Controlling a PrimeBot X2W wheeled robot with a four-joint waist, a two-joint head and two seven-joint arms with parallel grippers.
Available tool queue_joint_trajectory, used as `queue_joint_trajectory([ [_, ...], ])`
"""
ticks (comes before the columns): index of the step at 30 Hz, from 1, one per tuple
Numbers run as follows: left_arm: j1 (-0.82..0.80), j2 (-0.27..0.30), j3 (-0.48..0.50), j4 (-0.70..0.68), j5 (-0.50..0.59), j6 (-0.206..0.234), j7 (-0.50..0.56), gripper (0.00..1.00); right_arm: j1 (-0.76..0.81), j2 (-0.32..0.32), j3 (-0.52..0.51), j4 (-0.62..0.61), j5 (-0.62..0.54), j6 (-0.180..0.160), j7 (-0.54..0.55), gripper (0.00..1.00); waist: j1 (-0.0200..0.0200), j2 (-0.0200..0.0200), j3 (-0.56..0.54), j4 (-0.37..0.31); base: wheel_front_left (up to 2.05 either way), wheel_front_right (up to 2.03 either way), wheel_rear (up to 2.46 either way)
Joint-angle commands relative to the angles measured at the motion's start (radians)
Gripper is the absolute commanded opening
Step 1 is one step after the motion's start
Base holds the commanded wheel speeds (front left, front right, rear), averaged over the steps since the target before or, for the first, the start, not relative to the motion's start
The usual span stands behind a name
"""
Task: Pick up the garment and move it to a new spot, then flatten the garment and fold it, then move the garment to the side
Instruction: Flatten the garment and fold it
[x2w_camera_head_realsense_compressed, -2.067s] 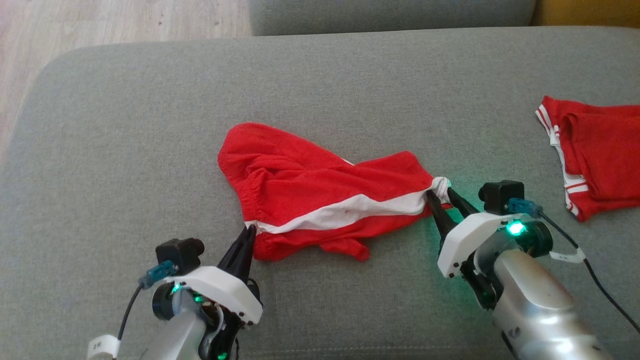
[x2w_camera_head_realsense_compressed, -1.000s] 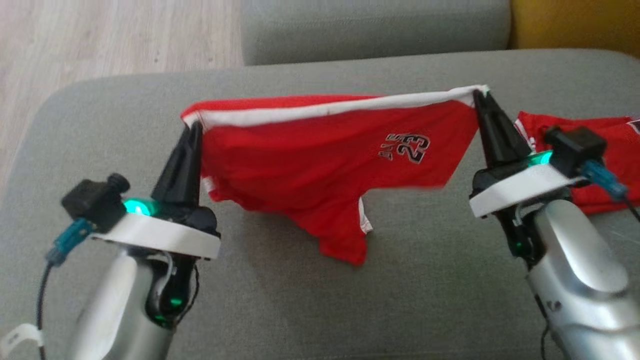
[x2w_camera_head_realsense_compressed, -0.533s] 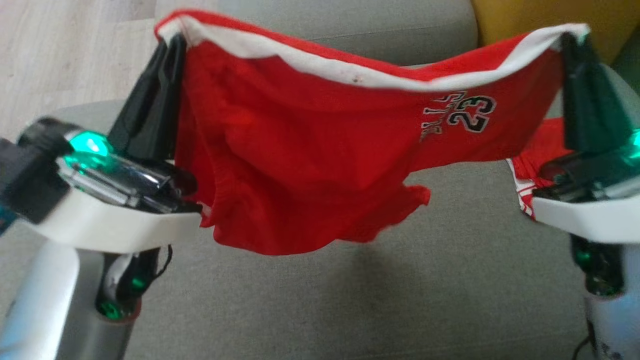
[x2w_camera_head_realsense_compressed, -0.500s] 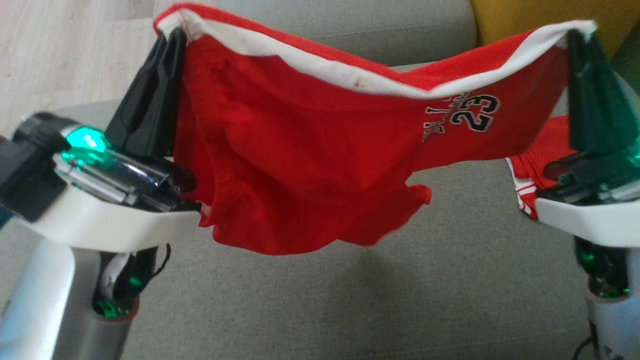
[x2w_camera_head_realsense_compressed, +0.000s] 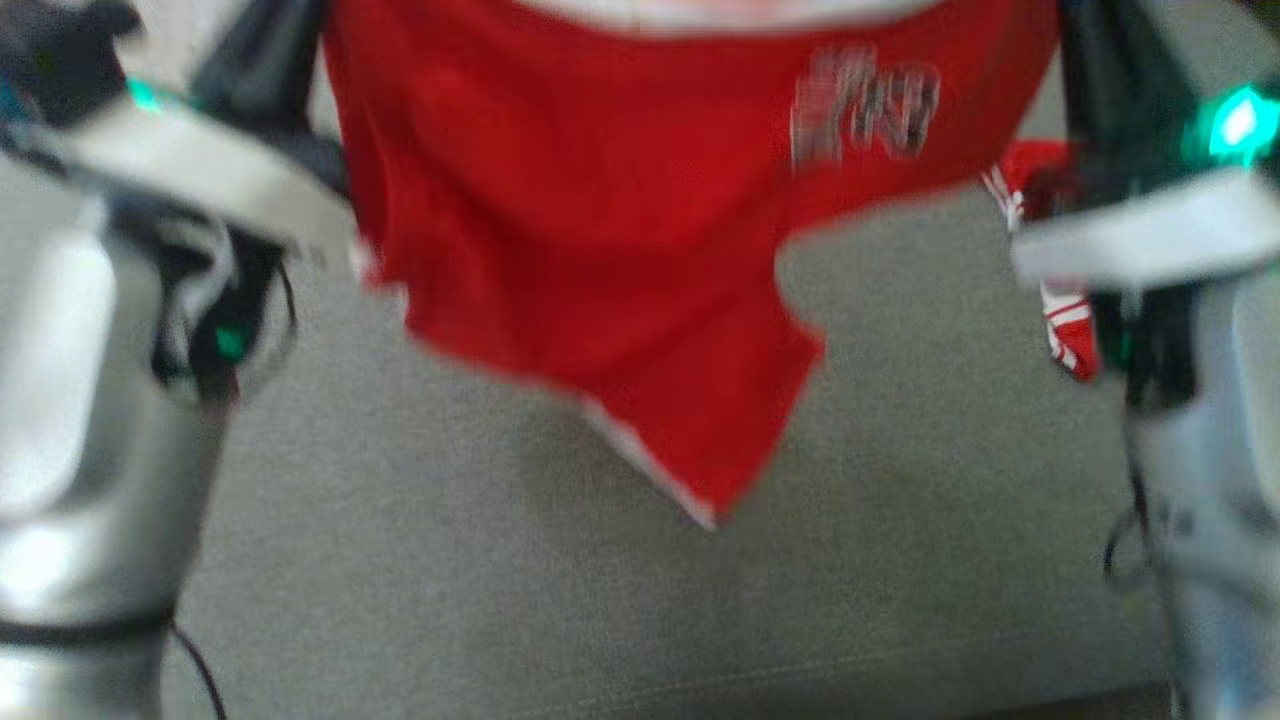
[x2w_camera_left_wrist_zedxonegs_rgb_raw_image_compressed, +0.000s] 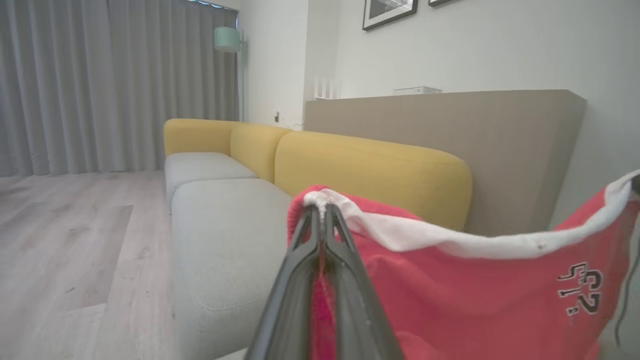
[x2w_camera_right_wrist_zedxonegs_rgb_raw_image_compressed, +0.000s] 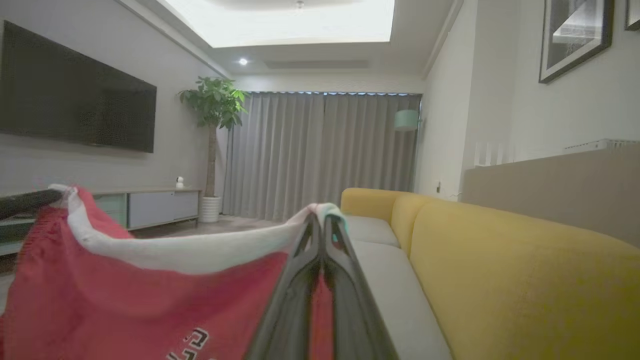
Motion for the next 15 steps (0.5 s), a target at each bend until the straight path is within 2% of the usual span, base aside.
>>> queue_joint_trajectory([
  [1, -0.119, 0.027, 0.046, 0.002, 0.016, -0.007, -0.012, 0.0, -0.104, 0.003, 0.021, 0.001, -0.002, 0.007, -0.018, 0.0, -0.0002, 0.0, 0.063, -0.021, 0.0, 0.0, 0.0],
  [5, -0.311, 0.0, 0.047, 0.167, 0.057, -0.013, -0.089, 0.0, -0.325, 0.038, 0.015, 0.172, -0.039, 0.007, -0.103, 0.0, -0.0002, 0.0, 0.116, -0.043, 0.0, 0.0, 0.0],
  [8, -0.451, -0.033, 0.043, 0.311, 0.098, -0.011, -0.193, 0.0, -0.477, 0.09, -0.011, 0.309, -0.088, 0.007, -0.196, 0.0, -0.0002, 0.0, 0.149, -0.062, 0.0, 0.0, 0.0],
  [11, -0.506, -0.055, 0.035, 0.403, 0.113, -0.016, -0.257, 0.0, -0.528, 0.117, -0.019, 0.369, -0.103, 0.007, -0.235, 0.0, -0.0002, 0.0, 0.177, -0.069, 0.0, 0.0, 0.0],
  [15, -0.486, -0.088, 0.019, 0.496, 0.098, -0.038, -0.298, 0.0, -0.494, 0.131, 0.008, 0.411, -0.093, 0.007, -0.258, 0.0, -0.0002, 0.0, 0.212, -0.067, 0.0, 0.0, 0.0],
])
